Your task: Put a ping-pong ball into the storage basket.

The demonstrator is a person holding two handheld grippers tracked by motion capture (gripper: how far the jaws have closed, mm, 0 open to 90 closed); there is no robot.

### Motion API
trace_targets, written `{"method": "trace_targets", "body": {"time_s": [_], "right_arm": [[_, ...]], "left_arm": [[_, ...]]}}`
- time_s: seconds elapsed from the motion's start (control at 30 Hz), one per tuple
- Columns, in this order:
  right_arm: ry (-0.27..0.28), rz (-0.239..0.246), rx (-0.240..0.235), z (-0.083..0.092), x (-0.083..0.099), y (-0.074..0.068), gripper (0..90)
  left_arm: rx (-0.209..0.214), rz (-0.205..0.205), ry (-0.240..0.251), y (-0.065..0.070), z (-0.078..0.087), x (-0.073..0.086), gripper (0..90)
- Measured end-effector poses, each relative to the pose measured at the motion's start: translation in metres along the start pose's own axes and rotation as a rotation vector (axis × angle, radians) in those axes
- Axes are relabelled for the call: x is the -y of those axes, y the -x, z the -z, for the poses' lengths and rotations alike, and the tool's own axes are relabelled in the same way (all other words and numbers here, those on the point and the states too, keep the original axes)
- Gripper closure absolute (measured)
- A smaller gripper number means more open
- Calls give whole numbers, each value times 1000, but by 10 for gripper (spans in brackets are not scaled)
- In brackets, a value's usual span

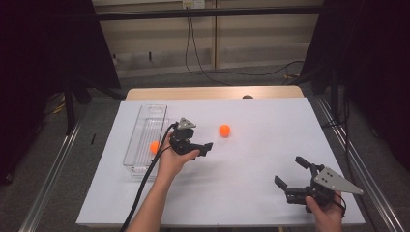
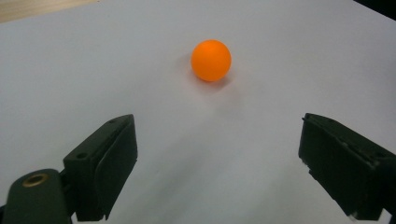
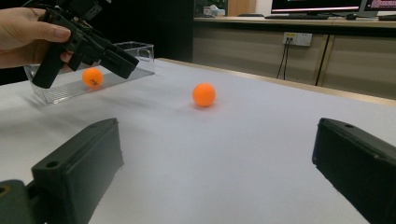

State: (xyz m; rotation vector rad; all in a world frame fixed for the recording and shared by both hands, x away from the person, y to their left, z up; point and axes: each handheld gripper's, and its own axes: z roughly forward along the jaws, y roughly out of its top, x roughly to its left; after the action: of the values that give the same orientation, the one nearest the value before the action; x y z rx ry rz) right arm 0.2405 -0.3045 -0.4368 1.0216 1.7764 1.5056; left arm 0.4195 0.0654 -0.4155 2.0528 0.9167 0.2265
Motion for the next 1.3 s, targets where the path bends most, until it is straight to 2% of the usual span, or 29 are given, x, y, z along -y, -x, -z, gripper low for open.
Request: {"method": "trace_targets", "body": {"time_s": [0.2,0.43,1.3], "right_arm": [[2,-6,1,0,0,1,11],[2,-6,3,0,0,1,11],[2,-6,0,1,0,1,11]], "left_arm": [[-2,-6,-12,2,-7,1,118],[0,1,-1,5,-13,-1,118],[-15,24,-1,3,-31,-7,118]]}}
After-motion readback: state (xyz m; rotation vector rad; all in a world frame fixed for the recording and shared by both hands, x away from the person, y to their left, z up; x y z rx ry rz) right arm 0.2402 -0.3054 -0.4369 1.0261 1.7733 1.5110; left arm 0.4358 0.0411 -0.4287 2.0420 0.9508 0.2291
